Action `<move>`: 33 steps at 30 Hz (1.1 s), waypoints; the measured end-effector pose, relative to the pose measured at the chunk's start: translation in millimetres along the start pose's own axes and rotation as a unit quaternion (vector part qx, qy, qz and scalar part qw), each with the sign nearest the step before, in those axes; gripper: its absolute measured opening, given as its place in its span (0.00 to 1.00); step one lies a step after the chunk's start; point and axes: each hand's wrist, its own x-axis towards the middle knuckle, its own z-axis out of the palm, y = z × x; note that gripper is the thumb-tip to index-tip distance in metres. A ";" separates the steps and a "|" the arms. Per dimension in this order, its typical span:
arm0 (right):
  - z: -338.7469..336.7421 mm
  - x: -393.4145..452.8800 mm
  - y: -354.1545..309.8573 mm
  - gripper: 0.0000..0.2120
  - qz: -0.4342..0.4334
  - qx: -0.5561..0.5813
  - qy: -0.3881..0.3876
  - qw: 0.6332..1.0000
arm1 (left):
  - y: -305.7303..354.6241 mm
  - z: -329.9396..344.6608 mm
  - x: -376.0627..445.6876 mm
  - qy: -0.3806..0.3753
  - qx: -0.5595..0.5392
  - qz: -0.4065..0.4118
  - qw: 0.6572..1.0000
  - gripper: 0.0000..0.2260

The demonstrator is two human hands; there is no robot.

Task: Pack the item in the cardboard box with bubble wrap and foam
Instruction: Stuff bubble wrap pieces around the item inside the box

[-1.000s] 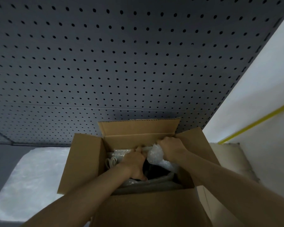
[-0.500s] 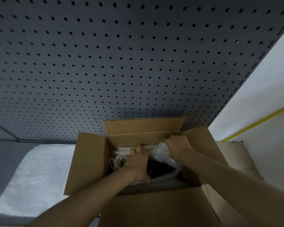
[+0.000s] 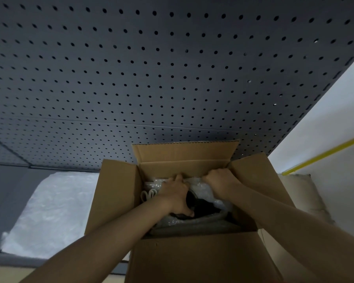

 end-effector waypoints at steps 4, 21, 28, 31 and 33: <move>12.7 5.7 -4.3 0.19 -0.014 -0.037 -0.021 0.999 | -4.7 1.2 0.3 0.000 -0.016 0.000 1.000 0.40; -4.6 -42.2 6.9 0.25 -0.020 0.069 -0.030 0.997 | -2.1 1.4 -5.8 -0.013 0.013 -0.004 1.000 0.43; 4.0 -6.8 -11.3 0.15 -0.020 -0.006 -0.133 0.991 | -3.3 4.9 -2.8 -0.005 0.004 -0.004 1.000 0.43; 15.5 13.2 -12.6 0.20 -0.011 -0.045 -0.211 0.976 | -5.9 8.9 -0.9 0.000 -0.019 0.002 1.000 0.42; 20.0 16.1 -11.1 0.22 -0.011 -0.044 -0.198 0.979 | -7.4 10.6 0.2 0.001 -0.029 0.004 1.000 0.41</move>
